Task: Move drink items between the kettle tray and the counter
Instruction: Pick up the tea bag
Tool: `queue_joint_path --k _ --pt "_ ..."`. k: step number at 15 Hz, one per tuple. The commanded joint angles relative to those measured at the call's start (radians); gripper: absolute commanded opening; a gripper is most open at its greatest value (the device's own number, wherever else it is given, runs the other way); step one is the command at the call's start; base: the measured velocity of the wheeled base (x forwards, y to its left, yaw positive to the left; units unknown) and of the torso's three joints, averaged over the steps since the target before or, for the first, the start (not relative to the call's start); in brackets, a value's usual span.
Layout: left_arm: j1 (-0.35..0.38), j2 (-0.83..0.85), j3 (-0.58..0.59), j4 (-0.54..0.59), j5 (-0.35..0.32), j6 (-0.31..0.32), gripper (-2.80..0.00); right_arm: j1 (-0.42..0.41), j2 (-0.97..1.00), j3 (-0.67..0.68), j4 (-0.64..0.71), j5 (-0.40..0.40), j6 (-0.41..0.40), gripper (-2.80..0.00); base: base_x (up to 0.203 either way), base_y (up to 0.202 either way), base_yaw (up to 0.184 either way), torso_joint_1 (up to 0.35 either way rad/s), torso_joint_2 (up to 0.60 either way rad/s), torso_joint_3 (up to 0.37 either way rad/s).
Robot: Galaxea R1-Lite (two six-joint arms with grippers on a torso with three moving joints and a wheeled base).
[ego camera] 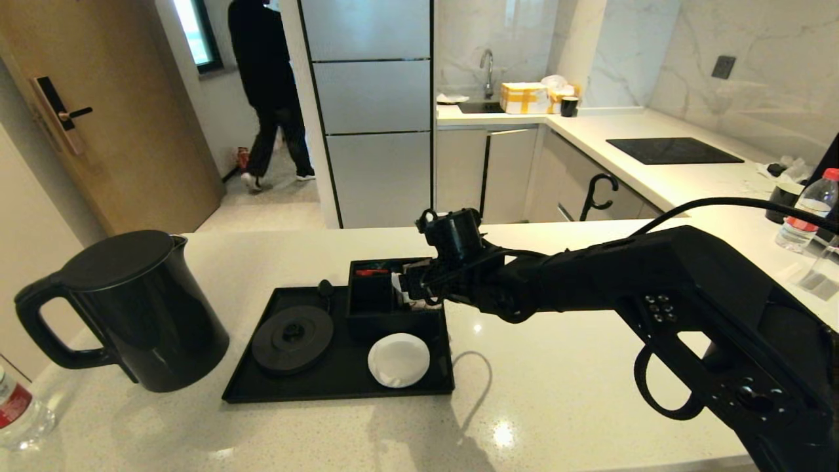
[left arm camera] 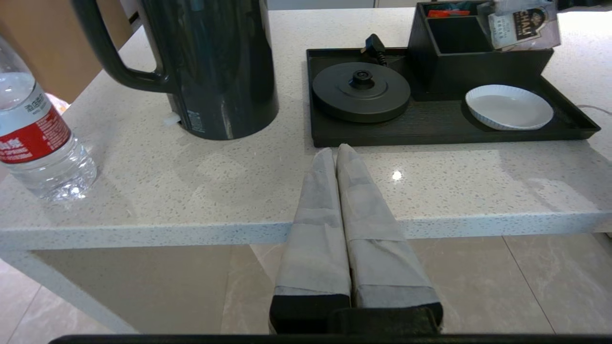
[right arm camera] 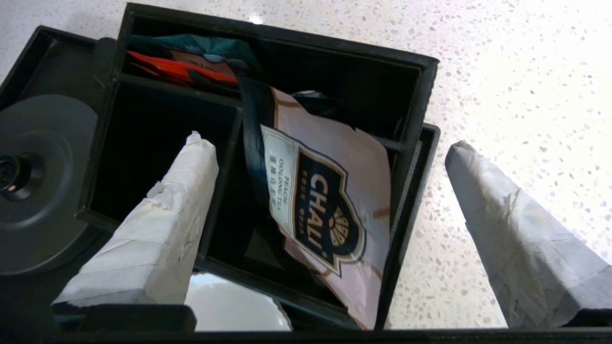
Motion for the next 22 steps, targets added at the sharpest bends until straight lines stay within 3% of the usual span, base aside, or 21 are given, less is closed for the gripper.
queue_joint_path --k 1,2,16,22 --pt "0.000 -0.002 0.001 0.001 0.000 0.000 -2.80 -0.005 0.009 -0.010 0.000 -0.001 0.001 -2.55 0.000 0.000 0.000 0.000 0.00 0.000" --pt "0.000 -0.002 -0.001 0.001 0.000 0.000 -2.80 -0.005 0.014 -0.011 0.000 -0.003 0.003 -2.80 0.000 0.000 0.000 0.000 0.00 0.000" --pt "0.000 -0.002 0.001 0.001 0.000 0.000 -2.80 -0.007 -0.047 0.004 0.032 -0.019 0.010 -2.80 0.000 0.000 0.000 0.000 0.00 0.000" --pt "0.000 -0.002 -0.001 0.001 0.000 0.000 -2.80 -0.044 -0.213 0.066 0.092 -0.038 0.018 -2.80 0.000 0.000 0.000 0.000 0.00 0.000"
